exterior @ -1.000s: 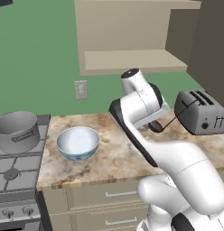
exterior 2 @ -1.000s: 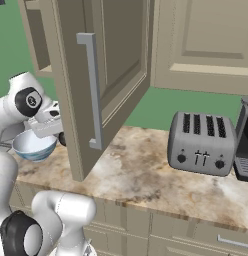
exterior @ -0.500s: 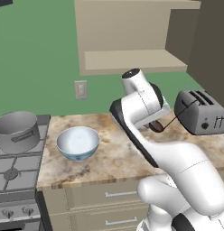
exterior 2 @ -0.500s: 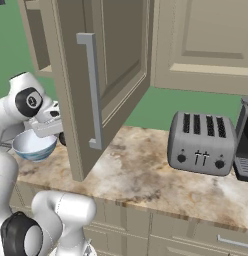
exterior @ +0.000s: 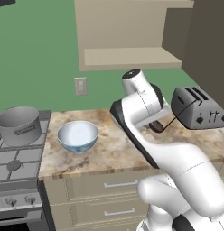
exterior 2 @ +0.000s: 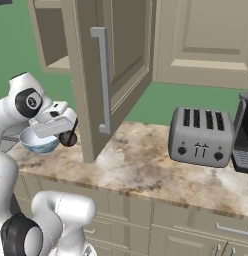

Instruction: Open the cabinet and move the ladle to the pot. Then close the cabinet.

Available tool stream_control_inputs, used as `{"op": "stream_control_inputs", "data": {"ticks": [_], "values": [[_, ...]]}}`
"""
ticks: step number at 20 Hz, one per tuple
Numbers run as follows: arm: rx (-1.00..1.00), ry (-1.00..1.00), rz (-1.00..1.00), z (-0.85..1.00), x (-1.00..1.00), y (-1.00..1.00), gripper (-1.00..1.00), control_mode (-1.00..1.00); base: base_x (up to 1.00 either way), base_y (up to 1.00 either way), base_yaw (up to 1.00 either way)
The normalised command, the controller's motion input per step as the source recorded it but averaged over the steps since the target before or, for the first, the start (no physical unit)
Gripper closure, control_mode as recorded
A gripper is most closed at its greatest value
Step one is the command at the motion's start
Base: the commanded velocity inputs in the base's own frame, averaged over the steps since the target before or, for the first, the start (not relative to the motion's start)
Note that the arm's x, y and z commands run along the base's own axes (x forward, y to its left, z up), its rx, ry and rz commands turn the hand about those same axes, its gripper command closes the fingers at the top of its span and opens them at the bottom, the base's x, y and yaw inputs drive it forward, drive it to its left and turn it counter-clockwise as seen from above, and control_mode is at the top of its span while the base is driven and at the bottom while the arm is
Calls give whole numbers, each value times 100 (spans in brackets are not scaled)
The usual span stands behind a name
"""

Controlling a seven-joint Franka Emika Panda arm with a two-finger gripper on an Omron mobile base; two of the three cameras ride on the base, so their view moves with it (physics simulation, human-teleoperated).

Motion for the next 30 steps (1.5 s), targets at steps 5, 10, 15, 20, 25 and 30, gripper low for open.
{"op": "stream_control_inputs", "data": {"ticks": [5, 10, 15, 20, 25, 30], "values": [[0, 0, 0, 0, 0, 0, 100, 100, -15, 6, 0], [0, 0, 0, 0, 0, 0, 100, 100, -9, 22, -2], [0, 0, 0, 0, 0, 0, 100, 100, -8, 36, -5], [0, 0, 0, 0, 0, 0, 100, 100, -1, 38, -2], [0, 0, 0, 0, 0, 0, 100, 100, 0, 37, 0], [0, 0, 0, 0, 0, 0, 100, 100, 0, 36, 0]]}}
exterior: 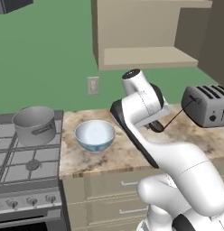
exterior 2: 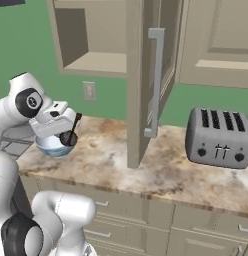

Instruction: Open the cabinet and move the ladle to the pot. Then close the cabinet.

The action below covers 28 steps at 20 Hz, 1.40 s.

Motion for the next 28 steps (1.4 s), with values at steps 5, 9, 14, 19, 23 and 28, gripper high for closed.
{"op": "stream_control_inputs", "data": {"ticks": [5, 9, 14, 19, 23, 28], "values": [[0, 0, 0, 0, 0, 0, 100, 100, -7, 42, 0], [0, 0, 0, 0, 0, 0, 100, 100, -17, 35, 0], [0, 0, 0, 0, 0, 0, 100, 100, -20, 40, 0], [0, 0, 0, 0, 0, 0, 100, 100, -25, 39, 0], [0, 0, 0, 0, 0, 0, 100, 100, -21, 39, 0], [0, 0, 0, 0, 0, 0, 100, 100, -11, 41, 0]]}}
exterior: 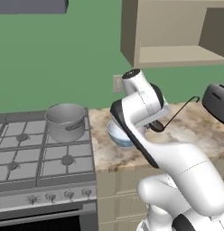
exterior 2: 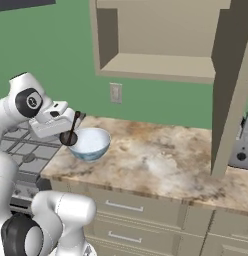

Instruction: Open the cabinet and move the ladle to the pot. Then close the cabinet.

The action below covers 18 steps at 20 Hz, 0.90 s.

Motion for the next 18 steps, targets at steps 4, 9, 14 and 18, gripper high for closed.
{"op": "stream_control_inputs", "data": {"ticks": [4, 9, 14, 18], "values": [[0, 0, 0, 0, 0, 0, 100, 100, -4, 39, 0], [0, 0, 0, 0, 0, 0, 100, 100, -2, 36, 0], [0, 0, 0, 0, 0, 0, 100, 100, 0, 34, 0], [0, 0, 0, 0, 0, 0, 100, 100, 0, 22, 0]]}}
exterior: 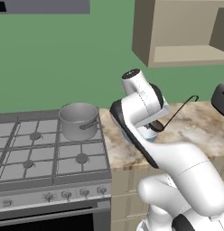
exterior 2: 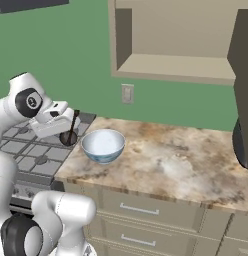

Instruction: Open the cabinet and move the ladle to the pot. Then close the cabinet.

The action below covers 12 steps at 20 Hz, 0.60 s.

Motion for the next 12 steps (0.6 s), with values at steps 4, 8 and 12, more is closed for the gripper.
{"op": "stream_control_inputs", "data": {"ticks": [4, 8, 12], "values": [[0, 0, 0, 0, 0, 0, 100, 100, 0, 19, 0], [0, -1, 0, 0, 0, 5, 100, -100, 0, 12, 0], [0, -4, 0, 0, 0, 33, 100, -100, 0, 0, 0]]}}
